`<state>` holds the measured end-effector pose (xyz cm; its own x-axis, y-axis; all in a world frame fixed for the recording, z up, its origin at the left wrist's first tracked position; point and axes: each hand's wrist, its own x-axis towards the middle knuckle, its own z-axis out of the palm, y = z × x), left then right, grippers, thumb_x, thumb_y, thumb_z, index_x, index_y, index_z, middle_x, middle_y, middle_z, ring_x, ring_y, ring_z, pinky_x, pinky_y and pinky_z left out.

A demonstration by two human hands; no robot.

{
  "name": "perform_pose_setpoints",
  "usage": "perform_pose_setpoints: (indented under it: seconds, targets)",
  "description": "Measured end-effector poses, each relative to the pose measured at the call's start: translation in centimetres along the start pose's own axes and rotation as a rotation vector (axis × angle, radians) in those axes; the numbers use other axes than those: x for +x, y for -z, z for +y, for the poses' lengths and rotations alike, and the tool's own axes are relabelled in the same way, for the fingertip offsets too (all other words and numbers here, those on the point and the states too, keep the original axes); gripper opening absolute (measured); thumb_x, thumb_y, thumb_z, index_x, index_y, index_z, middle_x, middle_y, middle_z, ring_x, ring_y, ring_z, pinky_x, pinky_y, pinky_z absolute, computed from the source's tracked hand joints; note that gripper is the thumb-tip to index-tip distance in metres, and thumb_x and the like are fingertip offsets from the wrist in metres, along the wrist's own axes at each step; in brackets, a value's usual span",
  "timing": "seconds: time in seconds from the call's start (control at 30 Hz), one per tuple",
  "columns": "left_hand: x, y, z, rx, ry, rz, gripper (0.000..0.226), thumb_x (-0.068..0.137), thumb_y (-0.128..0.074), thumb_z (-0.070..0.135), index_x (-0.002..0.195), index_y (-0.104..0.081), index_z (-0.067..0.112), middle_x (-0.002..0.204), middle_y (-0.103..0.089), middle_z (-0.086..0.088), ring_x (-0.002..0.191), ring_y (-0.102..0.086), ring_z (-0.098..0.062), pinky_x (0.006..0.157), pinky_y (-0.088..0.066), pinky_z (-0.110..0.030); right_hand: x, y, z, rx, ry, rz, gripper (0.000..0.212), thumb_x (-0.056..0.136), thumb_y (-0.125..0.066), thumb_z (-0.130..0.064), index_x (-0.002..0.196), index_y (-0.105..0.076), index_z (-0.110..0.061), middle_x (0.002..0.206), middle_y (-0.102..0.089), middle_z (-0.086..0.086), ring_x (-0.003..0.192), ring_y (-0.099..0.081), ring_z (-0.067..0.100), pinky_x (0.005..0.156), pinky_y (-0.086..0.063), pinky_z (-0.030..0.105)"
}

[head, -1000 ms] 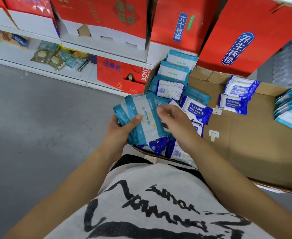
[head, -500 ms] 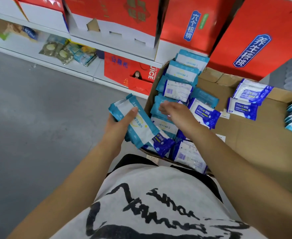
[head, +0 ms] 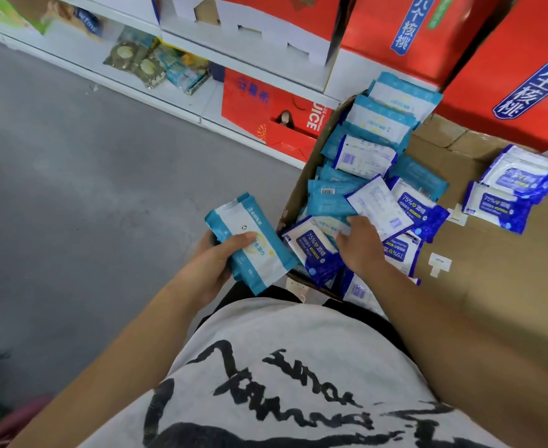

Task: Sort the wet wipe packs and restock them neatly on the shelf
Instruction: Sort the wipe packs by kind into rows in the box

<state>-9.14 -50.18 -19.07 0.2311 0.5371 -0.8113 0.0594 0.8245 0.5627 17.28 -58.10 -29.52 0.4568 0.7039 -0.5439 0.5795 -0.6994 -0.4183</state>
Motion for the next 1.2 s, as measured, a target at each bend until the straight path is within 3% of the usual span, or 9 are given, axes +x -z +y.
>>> perform_pose_setpoints:
  seconds: [0.17, 0.3, 0.4, 0.53, 0.7, 0.87, 1.0, 1.1, 1.2]
  targets:
    - [0.4, -0.3, -0.4, 0.079, -0.003, 0.031, 0.065, 0.081, -0.082, 0.019, 0.139, -0.052, 0.019, 0.129, -0.071, -0.006, 0.112, -0.072, -0.027, 0.098, -0.058, -0.048, 0.3, -0.6, 0.1, -0.025, -0.022, 0.035, 0.047, 0.097, -0.061, -0.033, 0.136, -0.048, -0.009, 0.136, -0.049, 0.013, 0.125, -0.049, 0.030, 0.101, -0.047, 0.048]
    - [0.4, -0.6, -0.7, 0.126, 0.010, 0.030, 0.060, 0.086, -0.080, 0.017, 0.139, -0.052, 0.021, 0.129, -0.070, -0.006, 0.112, -0.072, -0.027, 0.099, -0.058, -0.049, 0.9, 0.7, 0.2, -0.073, -0.049, 0.063, 0.043, 0.095, -0.065, -0.036, 0.129, -0.057, -0.012, 0.132, -0.052, 0.013, 0.126, -0.045, 0.032, 0.099, -0.043, 0.046]
    - [0.5, -1.1, -0.7, 0.148, 0.008, 0.030, 0.058, 0.087, -0.079, 0.017, 0.138, -0.051, 0.022, 0.128, -0.071, -0.004, 0.111, -0.072, -0.026, 0.096, -0.059, -0.047, 1.0, 1.6, 0.5, -0.067, -0.036, 0.065, 0.025, 0.091, -0.071, -0.035, 0.110, -0.066, -0.018, 0.119, -0.061, 0.008, 0.120, -0.047, 0.030, 0.095, -0.044, 0.044]
    - [0.6, -1.7, -0.4, 0.177, -0.008, 0.010, 0.061, 0.085, -0.082, 0.019, 0.138, -0.052, 0.023, 0.127, -0.072, -0.003, 0.108, -0.074, -0.023, 0.094, -0.060, -0.046, -0.4, 2.3, 0.1, 0.256, 0.045, 0.028, 0.013, 0.093, -0.070, -0.020, 0.094, -0.057, -0.018, 0.099, -0.062, 0.001, 0.098, -0.058, 0.022, 0.075, -0.040, 0.026]
    - [0.7, -2.8, 0.4, 0.172, -0.063, -0.029, 0.069, 0.073, -0.083, 0.034, 0.134, -0.053, 0.025, 0.122, -0.075, 0.000, 0.104, -0.075, -0.019, 0.083, -0.062, -0.037, -3.6, 5.5, -0.4, 0.468, 0.114, 0.167, 0.006, 0.095, -0.068, -0.019, 0.100, -0.066, -0.020, 0.101, -0.067, -0.008, 0.093, -0.059, 0.010, 0.075, -0.044, 0.018]
    - [1.2, -4.4, 0.9, 0.236, -0.109, -0.081, 0.075, 0.068, -0.084, 0.041, 0.134, -0.054, 0.026, 0.124, -0.073, 0.000, 0.107, -0.075, -0.019, 0.089, -0.061, -0.042, -7.5, 10.2, 0.7, 0.806, 0.072, 0.166, 0.015, 0.092, -0.072, -0.022, 0.106, -0.075, -0.028, 0.104, -0.074, -0.009, 0.102, -0.067, 0.008, 0.086, -0.054, 0.022]
    - [1.7, -6.5, 1.4, 0.328, -0.158, -0.091, 0.077, 0.064, -0.086, 0.049, 0.130, -0.052, 0.031, 0.127, -0.070, 0.000, 0.108, -0.073, -0.019, 0.094, -0.060, -0.046, -9.9, 13.0, 1.1, 1.059, 0.069, 0.119, 0.026, 0.088, -0.073, -0.017, 0.115, -0.070, -0.019, 0.103, -0.077, -0.005, 0.099, -0.072, 0.010, 0.081, -0.058, 0.023]
    - [1.6, -8.6, 1.8, 0.410, -0.209, -0.122, 0.074, 0.065, -0.084, 0.054, 0.127, -0.050, 0.035, 0.127, -0.068, 0.003, 0.110, -0.072, -0.018, 0.095, -0.060, -0.047, -10.9, 14.2, 1.4, 1.246, 0.054, 0.130, 0.039, 0.069, -0.081, -0.030, 0.103, -0.069, -0.018, 0.092, -0.077, -0.003, 0.089, -0.073, 0.014, 0.073, -0.059, 0.024]
    - [0.8, -11.1, 2.0, 0.505, -0.261, -0.216, 0.077, 0.068, -0.082, 0.057, 0.133, -0.050, 0.032, 0.125, -0.070, 0.006, 0.108, -0.073, -0.013, 0.094, -0.060, -0.042, -11.3, 14.8, 2.4, 1.253, 0.016, 0.178, 0.049, 0.058, -0.085, -0.040, 0.099, -0.069, -0.017, 0.091, -0.078, 0.002, 0.086, -0.074, 0.018, 0.073, -0.059, 0.030]
